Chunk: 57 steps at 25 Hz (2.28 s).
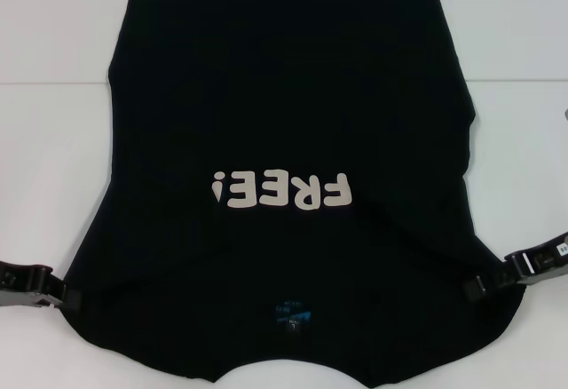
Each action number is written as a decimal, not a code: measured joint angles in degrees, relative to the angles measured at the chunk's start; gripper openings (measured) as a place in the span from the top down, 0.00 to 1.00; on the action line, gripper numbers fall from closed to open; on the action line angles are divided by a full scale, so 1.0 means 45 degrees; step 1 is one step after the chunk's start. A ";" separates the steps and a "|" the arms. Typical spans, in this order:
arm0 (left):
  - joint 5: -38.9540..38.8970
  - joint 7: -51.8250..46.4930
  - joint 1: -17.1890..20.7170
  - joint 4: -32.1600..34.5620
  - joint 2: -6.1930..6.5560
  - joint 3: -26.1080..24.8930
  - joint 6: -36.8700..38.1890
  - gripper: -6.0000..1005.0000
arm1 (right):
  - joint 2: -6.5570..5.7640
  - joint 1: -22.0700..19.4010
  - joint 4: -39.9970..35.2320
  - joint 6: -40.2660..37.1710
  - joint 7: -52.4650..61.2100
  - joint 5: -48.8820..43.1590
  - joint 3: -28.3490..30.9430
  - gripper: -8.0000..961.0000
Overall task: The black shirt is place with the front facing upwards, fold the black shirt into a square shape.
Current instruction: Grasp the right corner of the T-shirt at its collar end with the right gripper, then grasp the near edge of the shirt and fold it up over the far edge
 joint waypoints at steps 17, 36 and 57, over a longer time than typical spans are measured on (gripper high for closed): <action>-0.0004 0.0074 -0.0048 -0.0101 0.0010 0.0000 0.0068 0.97 | 0.0111 0.0104 -0.0148 0.0320 -0.0050 -0.0014 -0.0594 0.71; 0.0076 0.2204 -0.0304 -0.1358 0.0576 0.2136 0.4909 0.97 | -0.0216 -0.0524 -0.0875 -0.4322 -0.4309 -0.1486 -0.0628 0.97; -0.1378 0.0429 -0.0752 -0.2465 0.1062 -0.5454 -0.0550 0.97 | -0.1073 -0.1040 0.0832 -0.0244 -0.2545 0.3796 0.6222 0.97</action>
